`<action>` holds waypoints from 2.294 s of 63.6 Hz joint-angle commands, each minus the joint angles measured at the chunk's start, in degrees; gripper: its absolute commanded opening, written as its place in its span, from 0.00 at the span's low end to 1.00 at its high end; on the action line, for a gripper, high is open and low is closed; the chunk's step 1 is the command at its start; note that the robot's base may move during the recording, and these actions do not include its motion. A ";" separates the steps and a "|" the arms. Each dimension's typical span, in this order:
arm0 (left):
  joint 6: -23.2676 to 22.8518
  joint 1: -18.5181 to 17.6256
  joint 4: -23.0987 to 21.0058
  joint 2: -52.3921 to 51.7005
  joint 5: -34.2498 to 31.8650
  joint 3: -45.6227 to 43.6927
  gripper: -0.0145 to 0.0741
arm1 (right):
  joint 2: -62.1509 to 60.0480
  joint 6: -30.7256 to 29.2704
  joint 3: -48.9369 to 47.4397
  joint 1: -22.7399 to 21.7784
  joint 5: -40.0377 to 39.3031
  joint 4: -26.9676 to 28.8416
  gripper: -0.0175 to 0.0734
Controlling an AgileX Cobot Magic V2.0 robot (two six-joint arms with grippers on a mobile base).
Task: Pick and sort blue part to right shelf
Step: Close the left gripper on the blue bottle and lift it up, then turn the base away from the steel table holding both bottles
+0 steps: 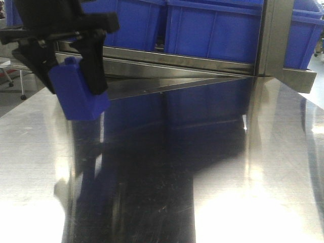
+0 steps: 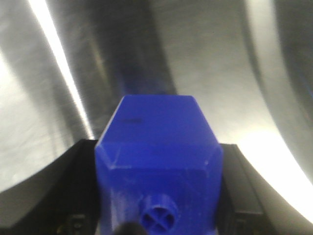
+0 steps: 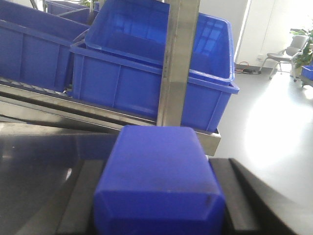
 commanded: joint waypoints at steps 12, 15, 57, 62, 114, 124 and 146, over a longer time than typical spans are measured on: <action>16.62 3.61 -5.92 -13.21 -15.08 10.23 0.62 | 0.25 -0.29 -1.77 -0.39 -5.02 -0.53 0.63; 17.68 4.04 -6.01 -15.23 -18.35 12.74 0.62 | 0.25 -0.29 -1.77 -0.39 -5.02 -0.53 0.63; 12.92 20.77 -8.69 -50.75 -54.41 48.36 0.62 | 0.25 -0.29 -1.77 -0.39 -5.02 -0.53 0.63; 12.92 22.42 -8.69 -54.93 -54.41 50.50 0.62 | 0.25 -0.29 -1.77 -0.39 -5.02 -0.53 0.63; 12.83 23.14 -3.65 -85.44 -52.81 54.96 0.62 | 0.25 -0.29 -1.77 -0.39 -5.02 -0.53 0.63; 12.83 23.14 -3.65 -85.44 -52.81 54.96 0.62 | 0.25 -0.29 -1.77 -0.39 -5.02 -0.53 0.63; 12.83 23.14 -3.65 -85.44 -52.81 54.96 0.62 | 0.25 -0.29 -1.77 -0.39 -5.02 -0.53 0.63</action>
